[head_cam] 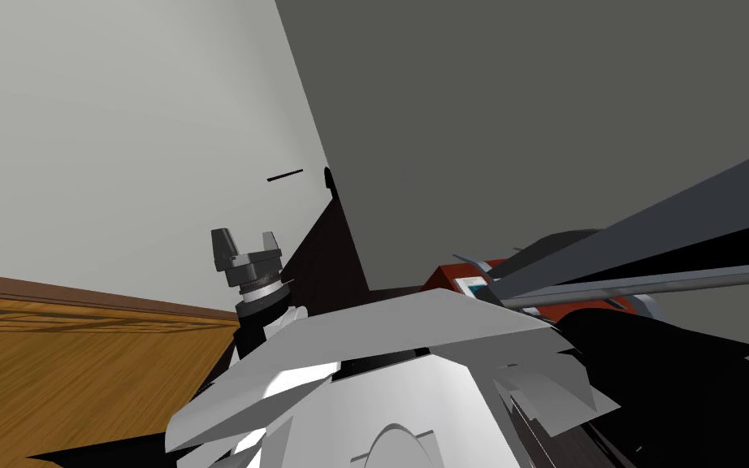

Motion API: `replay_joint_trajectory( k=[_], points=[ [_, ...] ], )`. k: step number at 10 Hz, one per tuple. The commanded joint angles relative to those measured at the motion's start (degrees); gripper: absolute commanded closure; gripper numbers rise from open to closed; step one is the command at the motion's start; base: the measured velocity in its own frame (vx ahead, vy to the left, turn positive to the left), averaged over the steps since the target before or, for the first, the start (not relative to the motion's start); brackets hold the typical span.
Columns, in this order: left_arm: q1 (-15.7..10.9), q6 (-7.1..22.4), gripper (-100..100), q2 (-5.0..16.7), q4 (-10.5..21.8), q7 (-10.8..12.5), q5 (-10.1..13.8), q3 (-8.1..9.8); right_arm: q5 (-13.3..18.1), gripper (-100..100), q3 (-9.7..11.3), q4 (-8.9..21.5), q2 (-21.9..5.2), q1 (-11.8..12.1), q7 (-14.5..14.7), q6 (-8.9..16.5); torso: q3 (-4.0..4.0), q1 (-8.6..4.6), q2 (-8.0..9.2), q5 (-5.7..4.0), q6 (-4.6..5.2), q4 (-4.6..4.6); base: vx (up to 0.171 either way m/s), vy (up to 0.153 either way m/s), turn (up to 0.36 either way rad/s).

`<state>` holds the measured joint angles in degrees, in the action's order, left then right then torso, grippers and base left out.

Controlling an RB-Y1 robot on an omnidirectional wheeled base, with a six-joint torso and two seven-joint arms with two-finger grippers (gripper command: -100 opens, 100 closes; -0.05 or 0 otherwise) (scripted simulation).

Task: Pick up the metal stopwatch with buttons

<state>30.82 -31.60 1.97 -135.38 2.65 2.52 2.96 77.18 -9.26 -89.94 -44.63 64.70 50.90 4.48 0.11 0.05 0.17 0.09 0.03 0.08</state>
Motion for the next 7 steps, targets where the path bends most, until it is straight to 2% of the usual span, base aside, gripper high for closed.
replay_joint_trajectory(
  k=[1, 4, 5, 6, 7],
  points=[
    [0.0, 0.0, 0, 0.0, 0.0, 0.0, 0.0, 0.0, 0.0, 100, 0.0, 0.0, 0.0, 0.0, 0.0, 0.0, 0.0, 0.0, 0.0, 0.0, 0.0, 0.0, 0.0, 0.0, 0.0],
    [0.0, 0.0, 0, 0.0, 0.0, 0.0, 0.0, 0.0, 0.0, 100, 0.02, -0.03, 0.01, -0.02, 0.0, -0.03, -0.06, -0.06, -0.09, 0.0, 0.0, -0.04, 0.0, 0.0, 0.0],
    [0.0, 0.0, 0, 0.0, 0.0, 0.0, 0.0, 0.0, 0.01, 0, 0.03, -0.02, 0.01, -0.01, 0.0, -0.03, -0.06, -0.06, -0.1, 0.0, 0.0, -0.03, 0.0, 0.0, 0.0],
    [0.0, 0.0, 0, 0.0, 0.0, 0.0, 0.0, 0.0, 0.42, 100, -0.13, -1.67, -0.11, 0.99, 0.23, 0.2, -0.06, -0.06, -0.09, 0.0, 0.0, -0.03, 0.034, -0.026, -0.176],
    [0.01, 0.0, 0, 0.0, 0.0, 0.0, 0.0, 0.01, 0.78, 100, -0.12, -2.72, -0.06, 1.61, 0.41, 0.3, -0.09, -0.11, -0.15, 0.01, 0.09, -0.05, 0.064, -0.04, -0.214]
  ],
)
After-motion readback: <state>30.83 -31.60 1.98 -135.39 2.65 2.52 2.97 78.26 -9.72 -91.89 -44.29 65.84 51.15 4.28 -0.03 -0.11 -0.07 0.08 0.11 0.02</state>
